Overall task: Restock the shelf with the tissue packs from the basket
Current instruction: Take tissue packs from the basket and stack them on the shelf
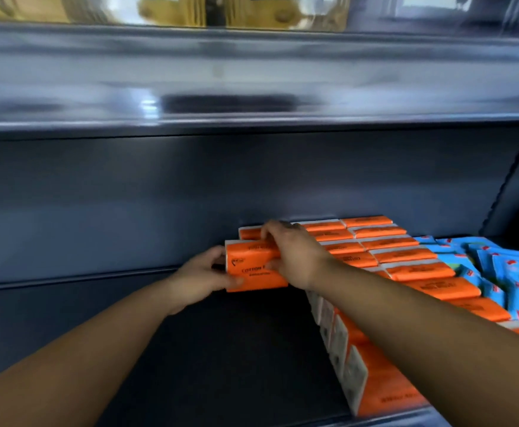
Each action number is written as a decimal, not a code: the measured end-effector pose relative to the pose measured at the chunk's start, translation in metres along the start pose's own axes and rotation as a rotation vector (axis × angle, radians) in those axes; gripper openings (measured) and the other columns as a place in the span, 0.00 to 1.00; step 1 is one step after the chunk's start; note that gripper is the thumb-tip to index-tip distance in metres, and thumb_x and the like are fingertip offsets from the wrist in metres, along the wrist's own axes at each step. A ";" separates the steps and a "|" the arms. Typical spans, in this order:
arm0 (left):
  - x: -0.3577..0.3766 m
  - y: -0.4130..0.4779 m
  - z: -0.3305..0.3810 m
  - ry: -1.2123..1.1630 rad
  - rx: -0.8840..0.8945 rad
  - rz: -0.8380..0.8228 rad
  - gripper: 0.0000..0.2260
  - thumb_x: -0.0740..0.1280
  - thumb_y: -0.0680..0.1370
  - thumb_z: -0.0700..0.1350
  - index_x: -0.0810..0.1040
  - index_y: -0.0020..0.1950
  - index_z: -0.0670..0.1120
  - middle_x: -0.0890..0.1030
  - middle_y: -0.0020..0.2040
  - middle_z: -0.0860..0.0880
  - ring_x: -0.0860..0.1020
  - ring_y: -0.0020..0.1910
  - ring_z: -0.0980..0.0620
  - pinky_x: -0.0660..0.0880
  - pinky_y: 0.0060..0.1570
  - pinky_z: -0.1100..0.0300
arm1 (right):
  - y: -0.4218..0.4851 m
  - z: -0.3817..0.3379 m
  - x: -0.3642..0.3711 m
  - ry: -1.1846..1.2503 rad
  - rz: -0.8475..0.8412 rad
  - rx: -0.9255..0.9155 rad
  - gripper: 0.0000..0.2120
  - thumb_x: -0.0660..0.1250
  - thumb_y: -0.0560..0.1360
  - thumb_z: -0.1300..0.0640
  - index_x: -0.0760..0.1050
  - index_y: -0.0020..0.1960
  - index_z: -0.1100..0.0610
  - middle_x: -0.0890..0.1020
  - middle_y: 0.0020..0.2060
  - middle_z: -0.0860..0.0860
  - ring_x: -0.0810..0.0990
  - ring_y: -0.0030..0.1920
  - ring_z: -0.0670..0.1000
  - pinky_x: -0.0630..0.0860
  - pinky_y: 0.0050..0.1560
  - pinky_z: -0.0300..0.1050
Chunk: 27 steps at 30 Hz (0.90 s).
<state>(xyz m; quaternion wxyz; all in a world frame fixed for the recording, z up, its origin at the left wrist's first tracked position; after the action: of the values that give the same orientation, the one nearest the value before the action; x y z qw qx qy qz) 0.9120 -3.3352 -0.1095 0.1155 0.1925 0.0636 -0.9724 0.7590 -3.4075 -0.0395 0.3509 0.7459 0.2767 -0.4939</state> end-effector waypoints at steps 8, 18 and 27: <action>0.013 0.019 -0.012 0.267 -0.057 0.201 0.21 0.74 0.74 0.43 0.73 0.65 0.46 0.79 0.57 0.50 0.77 0.54 0.53 0.72 0.53 0.60 | 0.001 0.008 0.016 -0.372 -0.197 -0.014 0.26 0.60 0.75 0.66 0.63 0.73 0.55 0.65 0.70 0.57 0.63 0.69 0.59 0.64 0.69 0.50; 0.023 0.039 -0.020 0.089 -0.147 0.451 0.20 0.73 0.74 0.40 0.73 0.64 0.45 0.81 0.56 0.46 0.79 0.52 0.48 0.77 0.51 0.54 | -0.015 0.001 0.026 -0.536 -0.341 0.000 0.31 0.63 0.76 0.53 0.57 0.76 0.53 0.66 0.72 0.56 0.61 0.74 0.60 0.46 0.75 0.62; 0.044 0.044 -0.012 -0.192 -0.241 0.462 0.23 0.70 0.74 0.37 0.71 0.68 0.45 0.80 0.53 0.46 0.77 0.47 0.51 0.73 0.43 0.61 | -0.028 0.015 0.045 -0.499 -0.483 0.093 0.39 0.62 0.77 0.40 0.46 0.80 0.51 0.46 0.79 0.57 0.42 0.78 0.60 0.36 0.73 0.67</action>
<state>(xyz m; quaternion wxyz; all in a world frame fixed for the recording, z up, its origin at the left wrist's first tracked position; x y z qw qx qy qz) 0.8877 -3.3847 -0.1407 0.3620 0.0940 0.1221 -0.9194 0.7458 -3.3999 -0.0928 0.2466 0.5304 0.3280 -0.7418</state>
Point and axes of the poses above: each hand's wrist, its own y-axis towards the middle knuckle, its own x-axis out of the palm, z = x × y, the point moved 6 cm from there along y, towards the middle knuckle
